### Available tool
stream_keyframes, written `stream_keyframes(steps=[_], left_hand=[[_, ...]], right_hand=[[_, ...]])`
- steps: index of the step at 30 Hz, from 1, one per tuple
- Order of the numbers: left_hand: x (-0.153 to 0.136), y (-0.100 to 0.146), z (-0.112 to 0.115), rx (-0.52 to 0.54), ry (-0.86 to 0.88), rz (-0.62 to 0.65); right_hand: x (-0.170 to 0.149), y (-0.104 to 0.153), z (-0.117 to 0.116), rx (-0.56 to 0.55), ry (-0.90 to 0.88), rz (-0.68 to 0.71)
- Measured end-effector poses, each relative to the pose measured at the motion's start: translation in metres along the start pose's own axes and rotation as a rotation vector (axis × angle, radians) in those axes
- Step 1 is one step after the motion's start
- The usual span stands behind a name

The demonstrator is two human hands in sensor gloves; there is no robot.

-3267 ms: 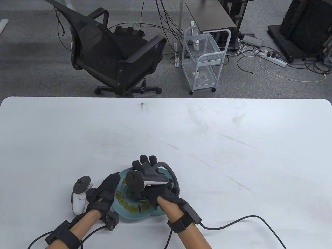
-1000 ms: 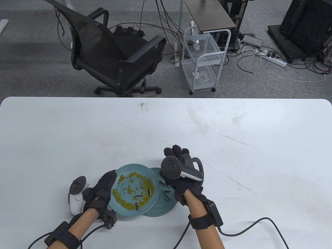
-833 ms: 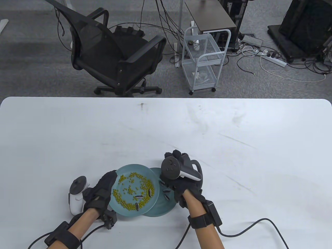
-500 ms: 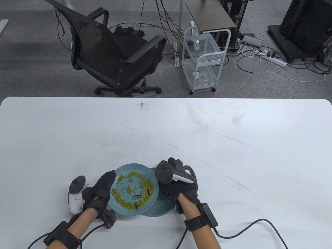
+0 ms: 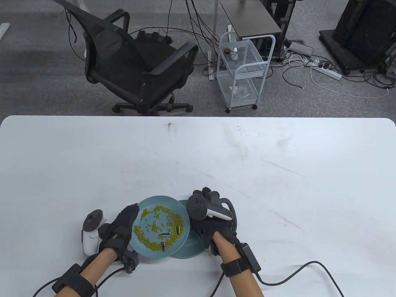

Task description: Pick sunflower seeds with hand pinch into plate

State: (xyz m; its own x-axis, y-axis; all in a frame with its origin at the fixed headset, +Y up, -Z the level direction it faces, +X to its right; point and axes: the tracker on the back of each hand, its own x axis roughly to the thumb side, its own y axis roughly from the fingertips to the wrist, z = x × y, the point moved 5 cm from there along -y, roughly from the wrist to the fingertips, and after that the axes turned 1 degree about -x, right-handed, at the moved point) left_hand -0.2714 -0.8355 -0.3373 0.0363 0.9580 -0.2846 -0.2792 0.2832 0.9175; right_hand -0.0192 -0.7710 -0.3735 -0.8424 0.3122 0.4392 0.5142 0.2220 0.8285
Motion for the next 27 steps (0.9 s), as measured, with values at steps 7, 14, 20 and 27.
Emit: stream_keyframes(steps=[7,14,20,27], left_hand=[[-0.002,-0.001,0.0,-0.001,-0.005,-0.013],[-0.001,0.0,0.0,0.009,-0.014,-0.009],[-0.001,0.001,0.001,0.007,-0.015,-0.01],[-0.001,0.0,0.0,0.01,-0.009,-0.02]], right_hand=[[-0.002,0.005,0.011,-0.034,-0.022,-0.01],[0.006,0.01,0.023,-0.07,0.022,-0.01],[0.017,0.015,0.046,-0.106,0.252,-0.062],[0.061,0.024,0.081,-0.197,0.187,0.083]])
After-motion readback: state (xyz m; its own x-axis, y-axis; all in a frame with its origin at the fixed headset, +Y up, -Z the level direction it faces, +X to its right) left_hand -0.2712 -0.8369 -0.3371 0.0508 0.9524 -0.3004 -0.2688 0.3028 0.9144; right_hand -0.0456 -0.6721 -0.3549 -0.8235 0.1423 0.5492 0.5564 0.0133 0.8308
